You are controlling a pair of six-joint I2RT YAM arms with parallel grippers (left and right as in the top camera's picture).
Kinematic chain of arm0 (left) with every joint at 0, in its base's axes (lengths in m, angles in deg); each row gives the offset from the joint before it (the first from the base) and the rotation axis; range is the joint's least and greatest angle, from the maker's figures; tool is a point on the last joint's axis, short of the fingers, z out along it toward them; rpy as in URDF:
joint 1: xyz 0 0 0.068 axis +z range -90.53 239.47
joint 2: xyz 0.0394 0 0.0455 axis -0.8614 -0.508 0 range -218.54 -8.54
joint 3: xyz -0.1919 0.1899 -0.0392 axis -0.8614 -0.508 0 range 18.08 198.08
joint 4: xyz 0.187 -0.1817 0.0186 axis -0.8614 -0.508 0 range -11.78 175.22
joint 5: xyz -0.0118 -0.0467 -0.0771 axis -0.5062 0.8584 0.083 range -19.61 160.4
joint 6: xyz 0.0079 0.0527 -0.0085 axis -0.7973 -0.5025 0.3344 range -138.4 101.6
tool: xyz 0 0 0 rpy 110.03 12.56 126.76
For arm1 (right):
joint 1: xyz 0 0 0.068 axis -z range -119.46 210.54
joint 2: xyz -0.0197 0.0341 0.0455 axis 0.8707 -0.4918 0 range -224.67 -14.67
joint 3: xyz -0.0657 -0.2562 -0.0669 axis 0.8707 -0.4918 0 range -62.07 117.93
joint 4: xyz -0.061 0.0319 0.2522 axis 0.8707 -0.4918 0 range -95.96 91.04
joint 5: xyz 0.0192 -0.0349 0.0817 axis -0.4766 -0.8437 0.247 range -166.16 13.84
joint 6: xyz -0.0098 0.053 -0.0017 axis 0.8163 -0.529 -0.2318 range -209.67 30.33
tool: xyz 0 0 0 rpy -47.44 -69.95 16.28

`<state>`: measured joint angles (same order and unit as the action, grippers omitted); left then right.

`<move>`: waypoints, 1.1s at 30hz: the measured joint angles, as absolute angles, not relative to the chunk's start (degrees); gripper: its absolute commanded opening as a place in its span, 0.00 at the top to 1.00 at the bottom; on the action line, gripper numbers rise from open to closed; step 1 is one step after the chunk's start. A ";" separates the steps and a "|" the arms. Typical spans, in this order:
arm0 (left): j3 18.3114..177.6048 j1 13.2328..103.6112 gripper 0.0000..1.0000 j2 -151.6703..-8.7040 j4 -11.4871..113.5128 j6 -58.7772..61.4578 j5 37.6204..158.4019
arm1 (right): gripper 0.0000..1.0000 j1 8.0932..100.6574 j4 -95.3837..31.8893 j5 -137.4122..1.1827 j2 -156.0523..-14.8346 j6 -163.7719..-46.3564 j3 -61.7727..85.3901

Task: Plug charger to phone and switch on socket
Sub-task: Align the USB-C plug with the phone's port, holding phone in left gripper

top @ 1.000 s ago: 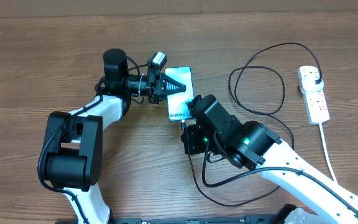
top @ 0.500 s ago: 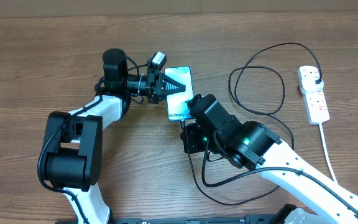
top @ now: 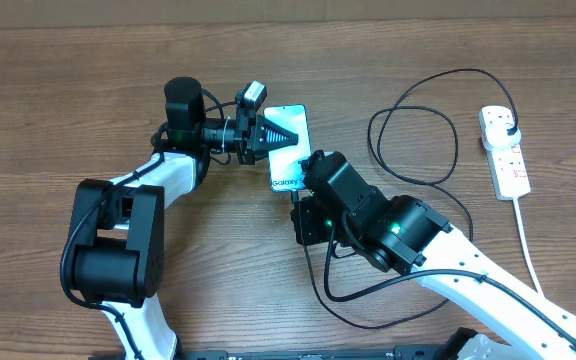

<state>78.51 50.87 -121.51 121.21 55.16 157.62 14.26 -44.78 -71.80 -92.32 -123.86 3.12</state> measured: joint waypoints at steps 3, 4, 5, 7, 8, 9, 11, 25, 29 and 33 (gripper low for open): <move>78.51 50.80 0.96 -121.51 121.21 55.14 158.38 | 0.76 14.39 -43.45 -73.44 -92.32 -123.93 3.12; 78.51 50.80 0.96 -121.51 121.21 55.14 158.60 | 0.74 14.41 -43.50 -73.70 -92.32 -123.84 3.12; 78.51 50.80 0.96 -121.51 121.21 55.14 158.73 | 0.72 14.39 -43.54 -74.03 -92.32 -124.12 3.12; 78.51 50.80 0.96 -121.51 121.21 55.14 158.80 | 0.67 14.39 -43.52 -74.25 -92.32 -123.97 3.12; 78.51 50.80 0.96 -121.51 121.18 55.14 158.84 | 0.66 14.39 -43.63 -74.38 -92.32 -123.95 3.12; 78.51 50.80 0.96 -121.49 121.21 55.12 158.95 | 0.62 14.39 -44.04 -74.62 -92.32 -124.01 3.19; 78.51 50.80 0.96 -121.51 121.21 54.94 158.95 | 0.57 14.39 -44.85 -74.70 -92.32 -123.95 3.38; 78.51 50.80 0.96 -121.49 121.18 49.66 159.21 | 0.44 11.33 -47.67 -75.47 -91.18 -124.12 7.03; 78.51 50.80 0.96 -121.51 121.18 49.13 159.23 | 0.44 8.73 -48.43 -78.05 -92.03 -125.09 7.03; 78.51 50.80 0.96 -121.51 121.18 49.11 159.36 | 0.49 8.53 -48.65 -80.23 -94.85 -126.94 6.97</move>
